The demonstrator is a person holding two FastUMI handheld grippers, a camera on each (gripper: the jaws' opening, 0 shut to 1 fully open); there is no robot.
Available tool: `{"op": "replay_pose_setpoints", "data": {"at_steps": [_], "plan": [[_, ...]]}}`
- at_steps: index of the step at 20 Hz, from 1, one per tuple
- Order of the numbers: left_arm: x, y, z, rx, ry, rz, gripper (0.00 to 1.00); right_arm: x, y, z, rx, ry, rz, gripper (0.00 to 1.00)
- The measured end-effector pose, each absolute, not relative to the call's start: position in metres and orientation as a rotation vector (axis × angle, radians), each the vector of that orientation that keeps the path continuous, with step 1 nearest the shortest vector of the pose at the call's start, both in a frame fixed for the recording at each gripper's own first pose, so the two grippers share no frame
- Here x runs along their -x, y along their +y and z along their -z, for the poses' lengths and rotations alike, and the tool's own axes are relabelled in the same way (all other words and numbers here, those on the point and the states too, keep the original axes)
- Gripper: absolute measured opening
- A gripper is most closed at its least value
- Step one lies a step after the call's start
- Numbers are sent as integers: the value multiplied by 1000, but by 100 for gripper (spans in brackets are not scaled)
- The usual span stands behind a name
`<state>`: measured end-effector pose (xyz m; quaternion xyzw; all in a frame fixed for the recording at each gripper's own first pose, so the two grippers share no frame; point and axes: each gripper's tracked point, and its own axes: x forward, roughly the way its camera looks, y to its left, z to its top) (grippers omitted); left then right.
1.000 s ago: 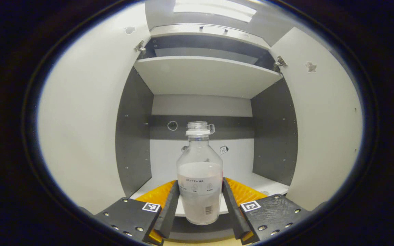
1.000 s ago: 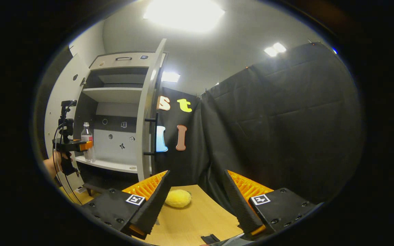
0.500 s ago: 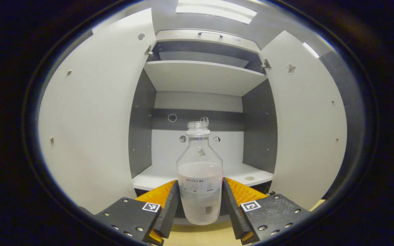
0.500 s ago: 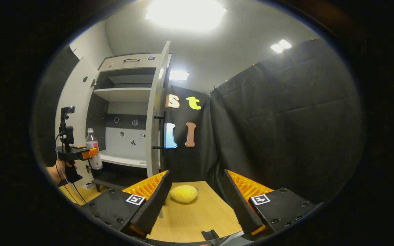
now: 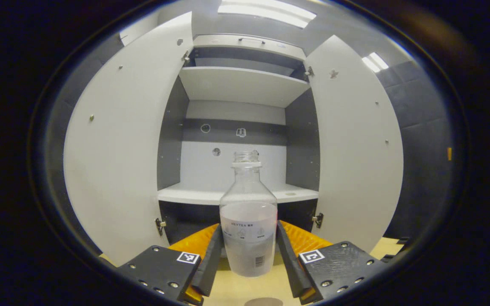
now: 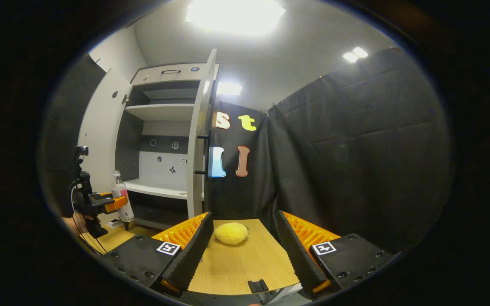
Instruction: Grasp the bottle in the cabinet with the left hand and place it on the coaster, then close the right door with the right hand and the left door with the left hand.
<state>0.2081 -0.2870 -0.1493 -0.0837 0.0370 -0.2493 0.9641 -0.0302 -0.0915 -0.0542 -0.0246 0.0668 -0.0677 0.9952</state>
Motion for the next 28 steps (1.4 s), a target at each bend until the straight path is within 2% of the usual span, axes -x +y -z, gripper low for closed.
{"op": "replay_pose_setpoints", "data": {"at_steps": [8, 15, 22, 23, 24, 27, 28], "plan": [[-171, -300, 225, 156, 167, 536, 70, 36, -94, 53, 59, 135, 130, 96], [-156, -317, 292, 136, 226, 556, 70, 45, -100, 53, 85, 156, 150, 94], [-150, -335, 347, 134, 287, 550, 70, 48, -96, 59, 100, 182, 159, 96], [-149, -336, 351, 131, 291, 549, 77, 48, -94, 60, 101, 186, 155, 94], [-145, -334, 355, 126, 296, 547, 70, 47, -92, 60, 102, 187, 150, 96], [-138, -335, 359, 123, 287, 543, 70, 45, -88, 62, 100, 186, 139, 96], [-137, -335, 359, 121, 291, 538, 77, 45, -87, 63, 98, 188, 137, 96]]}}
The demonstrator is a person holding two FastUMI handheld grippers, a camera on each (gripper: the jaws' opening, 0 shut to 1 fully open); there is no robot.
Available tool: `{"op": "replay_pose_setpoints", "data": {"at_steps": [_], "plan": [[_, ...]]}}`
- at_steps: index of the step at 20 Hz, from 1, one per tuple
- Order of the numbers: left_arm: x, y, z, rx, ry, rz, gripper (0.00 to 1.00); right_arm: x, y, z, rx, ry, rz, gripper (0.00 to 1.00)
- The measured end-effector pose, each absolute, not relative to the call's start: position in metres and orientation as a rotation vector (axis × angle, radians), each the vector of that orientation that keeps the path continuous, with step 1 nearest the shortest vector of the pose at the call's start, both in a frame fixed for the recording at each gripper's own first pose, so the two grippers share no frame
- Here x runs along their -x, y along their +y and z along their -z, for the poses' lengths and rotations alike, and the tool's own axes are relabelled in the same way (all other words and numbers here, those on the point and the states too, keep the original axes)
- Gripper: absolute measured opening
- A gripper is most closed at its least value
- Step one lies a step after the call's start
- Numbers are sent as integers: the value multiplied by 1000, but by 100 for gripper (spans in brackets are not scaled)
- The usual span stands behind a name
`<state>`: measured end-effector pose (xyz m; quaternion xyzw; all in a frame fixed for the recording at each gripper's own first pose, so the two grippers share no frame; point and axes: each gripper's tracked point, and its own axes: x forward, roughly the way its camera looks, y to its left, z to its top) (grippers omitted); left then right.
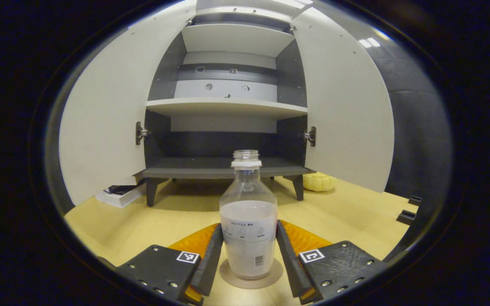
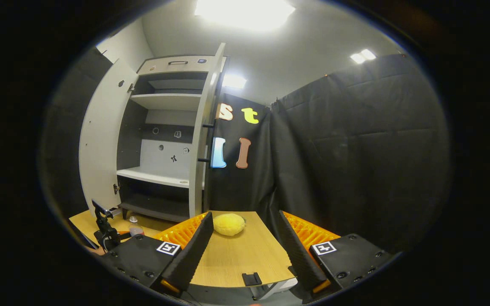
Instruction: Grasp the bottle in the cabinet with the left hand and place it on the coaster, then close the right door with the right hand and the left door with the left hand.
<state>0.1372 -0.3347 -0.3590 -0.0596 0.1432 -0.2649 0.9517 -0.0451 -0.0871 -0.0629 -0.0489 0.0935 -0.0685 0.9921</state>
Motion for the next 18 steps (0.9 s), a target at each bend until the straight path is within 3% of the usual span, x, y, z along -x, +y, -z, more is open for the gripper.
{"op": "replay_pose_setpoints", "data": {"at_steps": [1, 3, 4, 5, 6, 7, 8, 9, 10, 15, 18], "plan": [[-137, -334, 357, 125, 291, 533, 70, 45, -86, 64, 94, 189, 135, 96], [-135, -333, 359, 121, 306, 518, 65, 43, -85, 65, 85, 192, 130, 96], [-135, -332, 359, 110, 309, 510, 77, 43, -87, 67, 79, 190, 127, 96], [-135, -331, 356, 96, 313, 504, 73, 43, -86, 66, 72, 186, 124, 94], [-131, -329, 353, 82, 313, 507, 76, 43, -86, 66, 65, 183, 123, 96], [-129, -330, 348, 72, 312, 511, 89, 42, -87, 65, 56, 179, 123, 96], [-129, -329, 341, 62, 308, 511, 83, 42, -86, 66, 42, 175, 122, 96], [-128, -329, 333, 55, 303, 512, 90, 41, -86, 66, 25, 172, 117, 96], [-127, -327, 324, 51, 296, 513, 83, 40, -87, 65, 8, 167, 112, 97], [-109, -306, 259, 27, 262, 489, 83, 25, -93, 68, -29, 166, 113, 96], [-97, -275, 212, 24, 221, 429, 83, -15, -97, 66, -75, 177, 97, 96]]}}
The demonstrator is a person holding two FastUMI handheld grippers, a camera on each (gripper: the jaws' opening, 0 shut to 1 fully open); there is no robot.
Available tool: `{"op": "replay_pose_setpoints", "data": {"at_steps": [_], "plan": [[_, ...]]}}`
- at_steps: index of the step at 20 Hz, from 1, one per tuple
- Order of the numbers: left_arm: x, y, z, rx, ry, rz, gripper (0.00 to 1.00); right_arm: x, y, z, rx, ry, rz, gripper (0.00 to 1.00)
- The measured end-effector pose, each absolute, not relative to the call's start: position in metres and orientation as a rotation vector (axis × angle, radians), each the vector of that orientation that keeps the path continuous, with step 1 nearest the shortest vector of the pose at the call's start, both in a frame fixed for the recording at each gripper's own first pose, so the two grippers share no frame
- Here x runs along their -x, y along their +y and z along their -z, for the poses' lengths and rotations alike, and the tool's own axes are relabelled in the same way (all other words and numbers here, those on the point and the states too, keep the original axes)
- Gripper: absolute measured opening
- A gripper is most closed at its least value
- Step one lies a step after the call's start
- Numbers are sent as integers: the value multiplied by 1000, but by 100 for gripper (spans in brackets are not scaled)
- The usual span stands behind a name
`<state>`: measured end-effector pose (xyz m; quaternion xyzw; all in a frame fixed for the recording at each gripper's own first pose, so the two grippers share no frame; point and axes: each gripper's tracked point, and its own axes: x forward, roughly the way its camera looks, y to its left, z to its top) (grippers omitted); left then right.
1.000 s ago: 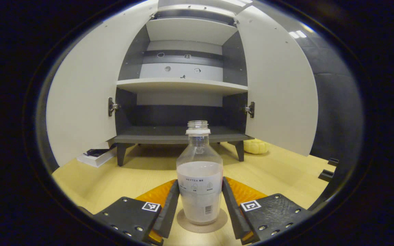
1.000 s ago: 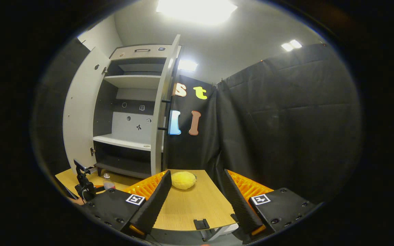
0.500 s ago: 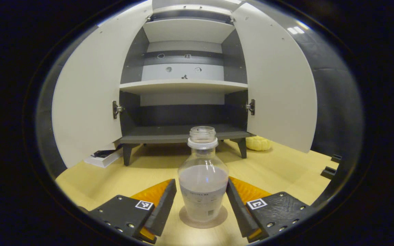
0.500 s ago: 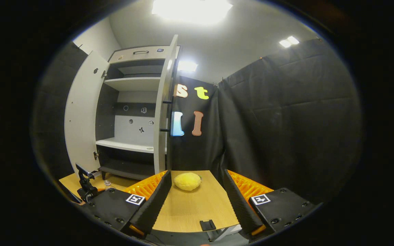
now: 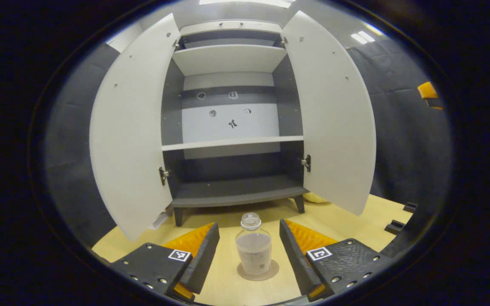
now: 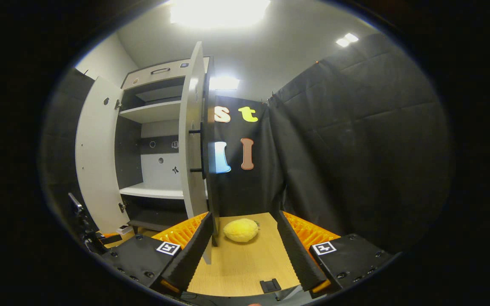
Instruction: Grasp the bottle in the cabinet with the left hand and place it on the coaster, then close the right door with the right hand and the left door with the left hand.
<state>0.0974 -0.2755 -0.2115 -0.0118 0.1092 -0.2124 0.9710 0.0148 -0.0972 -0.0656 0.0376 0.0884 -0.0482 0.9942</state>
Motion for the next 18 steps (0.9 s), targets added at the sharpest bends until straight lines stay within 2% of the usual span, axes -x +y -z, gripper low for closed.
{"op": "replay_pose_setpoints", "data": {"at_steps": [6, 11, 14, 18], "plan": [[-91, -193, 127, 36, 138, 295, 83, -64, -106, 67, -77, 160, 121, 99], [-104, -106, 70, 80, 73, 160, 83, -113, -123, 52, -103, 118, 239, 97], [-120, -63, 53, 73, 60, 82, 83, -132, -130, 38, -89, 82, 342, 97], [-131, -18, 41, 96, 32, 24, 83, -151, -110, 27, -60, 75, 354, 98]]}}
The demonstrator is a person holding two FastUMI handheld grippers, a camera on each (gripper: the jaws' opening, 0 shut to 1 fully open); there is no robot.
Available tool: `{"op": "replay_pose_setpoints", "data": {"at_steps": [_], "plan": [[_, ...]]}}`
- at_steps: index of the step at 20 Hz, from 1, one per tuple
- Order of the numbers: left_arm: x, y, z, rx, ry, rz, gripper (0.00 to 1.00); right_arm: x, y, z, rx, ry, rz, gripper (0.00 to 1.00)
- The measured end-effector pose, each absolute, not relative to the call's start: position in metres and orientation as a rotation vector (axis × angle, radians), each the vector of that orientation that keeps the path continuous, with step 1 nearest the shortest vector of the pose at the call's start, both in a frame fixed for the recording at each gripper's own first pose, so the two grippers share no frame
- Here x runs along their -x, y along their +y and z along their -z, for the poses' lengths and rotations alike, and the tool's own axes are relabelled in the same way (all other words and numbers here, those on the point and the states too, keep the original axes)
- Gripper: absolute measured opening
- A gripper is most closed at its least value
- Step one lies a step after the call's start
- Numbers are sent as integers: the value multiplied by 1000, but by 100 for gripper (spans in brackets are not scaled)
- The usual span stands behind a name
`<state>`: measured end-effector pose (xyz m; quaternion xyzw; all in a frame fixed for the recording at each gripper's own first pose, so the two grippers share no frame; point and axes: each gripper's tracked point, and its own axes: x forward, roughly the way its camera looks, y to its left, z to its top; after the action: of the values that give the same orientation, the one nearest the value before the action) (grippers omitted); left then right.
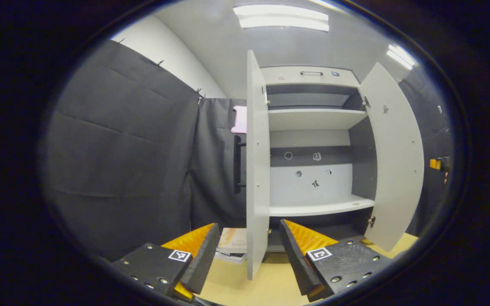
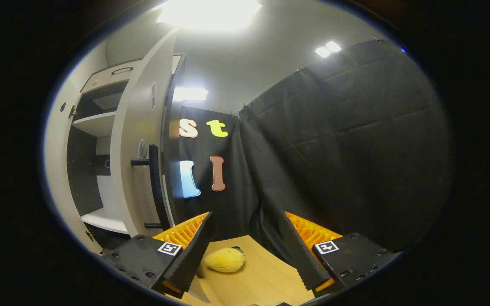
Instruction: Grasp the bottle in the cabinet with the left hand and place it on the coaster, then close the right door with the right hand and the left door with the left hand.
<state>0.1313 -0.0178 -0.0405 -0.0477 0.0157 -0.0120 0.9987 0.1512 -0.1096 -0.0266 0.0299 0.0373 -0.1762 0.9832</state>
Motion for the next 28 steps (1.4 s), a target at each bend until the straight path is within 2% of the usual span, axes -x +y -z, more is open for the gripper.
{"op": "replay_pose_setpoints", "data": {"at_steps": [6, 7, 10, 11, 12, 13, 14, 17, 18, 19, 20, 21, 23, 24, 25, 26, 28], "plan": [[-156, 30, 40, 91, 22, -15, 83, -163, -70, 18, 27, 61, 317, 98], [-160, 35, 42, 97, 21, -17, 83, -166, -70, 17, 74, 49, 323, 90], [-173, 52, 47, 96, 22, -22, 83, -163, -64, 15, 90, 50, 321, 90], [-177, 56, 48, 91, 19, -20, 83, -162, -60, 16, 64, 51, 313, 93], [-182, 59, 47, 91, 11, -17, 83, -162, -55, 16, 48, 51, 307, 90], [-186, 60, 49, 96, 9, -11, 90, -161, -51, 17, 43, 48, 306, 90], [-191, 60, 51, 105, 10, -4, 83, -161, -45, 17, 46, 45, 306, 90], [-206, 58, 57, 124, 14, 19, 83, -158, -26, 15, 47, 37, 289, 90], [-210, 58, 59, 125, 17, 27, 90, -158, -19, 15, 44, 36, 279, 90], [-214, 58, 61, 125, 18, 34, 83, -158, -12, 16, 41, 33, 270, 90], [-218, 57, 62, 125, 16, 40, 83, -158, -5, 16, 39, 31, 260, 93], [-222, 56, 65, 127, 18, 46, 83, -159, 2, 16, 37, 28, 251, 90], [-227, 57, 68, 131, 22, 55, 83, -160, 16, 16, 32, 26, 228, 90], [-229, 58, 69, 132, 22, 59, 83, -161, 23, 16, 26, 26, 217, 93], [-229, 59, 70, 132, 21, 62, 83, -162, 28, 17, 20, 23, 205, 90], [-231, 60, 71, 130, 20, 64, 83, -164, 35, 17, 15, 21, 192, 93], [-231, 60, 72, 128, 20, 63, 83, -170, 53, 19, 11, 22, 162, 90]]}}
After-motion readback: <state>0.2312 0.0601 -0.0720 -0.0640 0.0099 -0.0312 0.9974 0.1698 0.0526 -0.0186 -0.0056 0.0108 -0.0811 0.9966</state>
